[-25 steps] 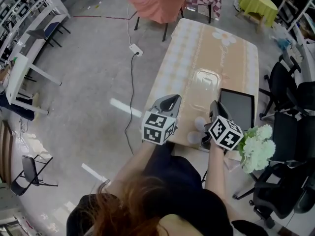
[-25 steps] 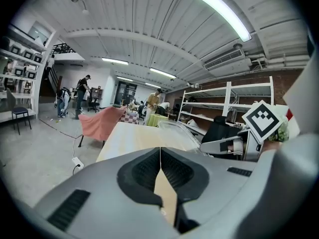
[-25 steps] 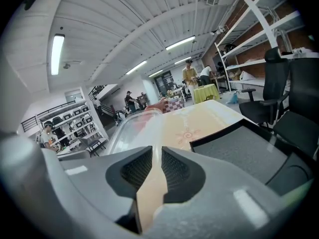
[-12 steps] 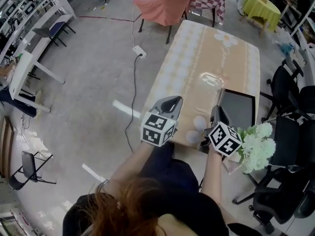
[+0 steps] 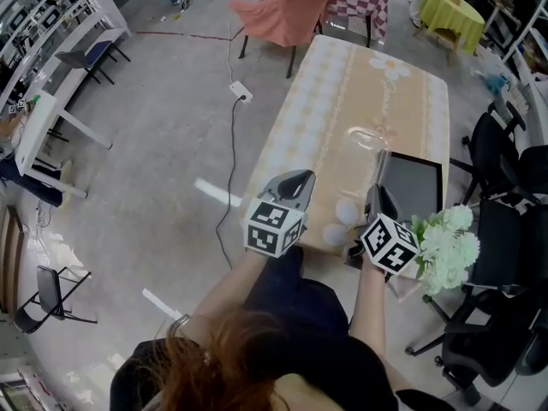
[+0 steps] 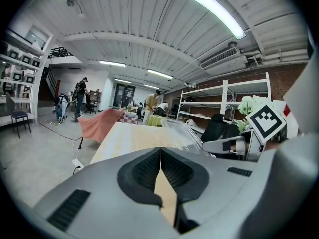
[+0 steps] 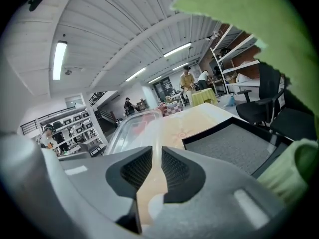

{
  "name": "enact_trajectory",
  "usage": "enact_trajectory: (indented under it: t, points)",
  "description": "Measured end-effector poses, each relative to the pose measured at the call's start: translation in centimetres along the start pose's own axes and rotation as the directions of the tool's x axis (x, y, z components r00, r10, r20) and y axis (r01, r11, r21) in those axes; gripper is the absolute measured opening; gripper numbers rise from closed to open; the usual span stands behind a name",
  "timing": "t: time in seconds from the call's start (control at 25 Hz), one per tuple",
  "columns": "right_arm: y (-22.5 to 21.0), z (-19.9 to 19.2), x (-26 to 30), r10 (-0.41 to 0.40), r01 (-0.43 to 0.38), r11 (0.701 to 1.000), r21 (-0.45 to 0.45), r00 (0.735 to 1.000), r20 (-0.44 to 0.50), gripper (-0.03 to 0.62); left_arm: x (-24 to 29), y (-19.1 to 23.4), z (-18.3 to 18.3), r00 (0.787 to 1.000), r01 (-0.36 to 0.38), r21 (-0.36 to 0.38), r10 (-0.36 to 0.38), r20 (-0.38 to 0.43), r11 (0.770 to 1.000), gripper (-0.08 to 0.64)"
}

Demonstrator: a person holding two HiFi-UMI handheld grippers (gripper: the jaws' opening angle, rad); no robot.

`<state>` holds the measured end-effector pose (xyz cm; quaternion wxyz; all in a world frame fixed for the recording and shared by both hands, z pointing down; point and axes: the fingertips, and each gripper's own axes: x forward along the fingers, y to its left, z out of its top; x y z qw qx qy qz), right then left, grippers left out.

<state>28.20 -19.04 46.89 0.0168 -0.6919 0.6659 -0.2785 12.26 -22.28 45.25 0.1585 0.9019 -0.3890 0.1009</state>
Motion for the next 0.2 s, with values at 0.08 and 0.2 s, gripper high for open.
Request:
enact_trajectory:
  t: [0.08,0.2]
  points:
    - [-0.01,0.03,-0.1,0.0,0.0,1.0,-0.002,1.0,0.003,0.06,-0.1,-0.02,-0.21,1.0,-0.001,-0.003,0.001,-0.001,1.0,0.012]
    - [-0.05,0.06,-0.18,-0.001,0.001,1.0,-0.004,1.0,0.007,0.06,-0.14,-0.1,-0.49,1.0,0.0,-0.007,0.0,-0.002,1.0,0.012]
